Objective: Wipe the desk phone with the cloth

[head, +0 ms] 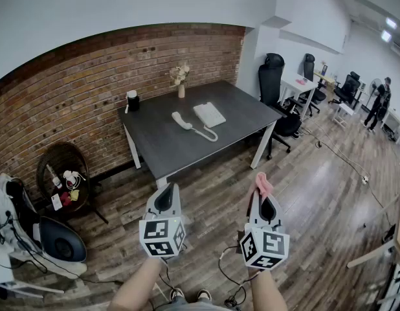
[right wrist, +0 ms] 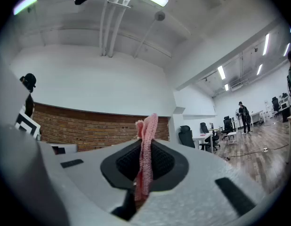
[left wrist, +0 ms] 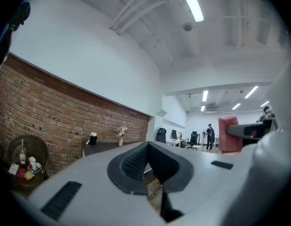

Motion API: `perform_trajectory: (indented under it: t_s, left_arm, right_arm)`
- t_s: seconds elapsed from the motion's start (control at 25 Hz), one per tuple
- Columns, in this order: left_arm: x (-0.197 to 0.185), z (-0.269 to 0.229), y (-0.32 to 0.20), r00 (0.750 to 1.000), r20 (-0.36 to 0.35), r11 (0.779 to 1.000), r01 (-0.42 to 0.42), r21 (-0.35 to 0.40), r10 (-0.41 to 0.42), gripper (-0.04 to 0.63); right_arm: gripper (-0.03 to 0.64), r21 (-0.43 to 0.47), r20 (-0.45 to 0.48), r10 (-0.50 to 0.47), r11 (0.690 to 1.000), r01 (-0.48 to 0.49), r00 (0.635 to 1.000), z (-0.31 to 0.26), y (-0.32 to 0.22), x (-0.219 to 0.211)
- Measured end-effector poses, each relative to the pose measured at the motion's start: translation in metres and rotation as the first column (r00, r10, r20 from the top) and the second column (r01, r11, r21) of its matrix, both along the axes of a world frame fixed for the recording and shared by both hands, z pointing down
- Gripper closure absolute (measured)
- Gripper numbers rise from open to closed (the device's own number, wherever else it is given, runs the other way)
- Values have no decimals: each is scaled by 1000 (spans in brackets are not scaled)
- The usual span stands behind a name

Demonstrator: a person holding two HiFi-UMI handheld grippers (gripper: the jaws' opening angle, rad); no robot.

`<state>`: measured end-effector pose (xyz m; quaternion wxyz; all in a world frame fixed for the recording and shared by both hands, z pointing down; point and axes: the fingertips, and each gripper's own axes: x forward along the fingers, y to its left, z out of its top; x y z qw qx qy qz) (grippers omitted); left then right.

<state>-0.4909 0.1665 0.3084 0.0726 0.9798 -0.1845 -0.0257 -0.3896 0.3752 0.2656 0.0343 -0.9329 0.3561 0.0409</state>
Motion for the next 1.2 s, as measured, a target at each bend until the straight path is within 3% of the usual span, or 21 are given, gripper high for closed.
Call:
perform_trajectory:
  t_s: [0.32,0.84,1.2]
  left_arm:
    - [4,5,-17,1000,9,1000,-13,-4,13,592]
    - [17,40,-54,994,57,996,-91,-22,92,592]
    - [66,57,-78,989,81,992,-118,-40,121,592]
  right_arm:
    - [600,32,24,-21,999,20,999,4,-18,-2]
    - [598,9,100,98,995,-99,990,41,-38,5]
    - [598,-11,119,146,989,-145,982,57,-50,56]
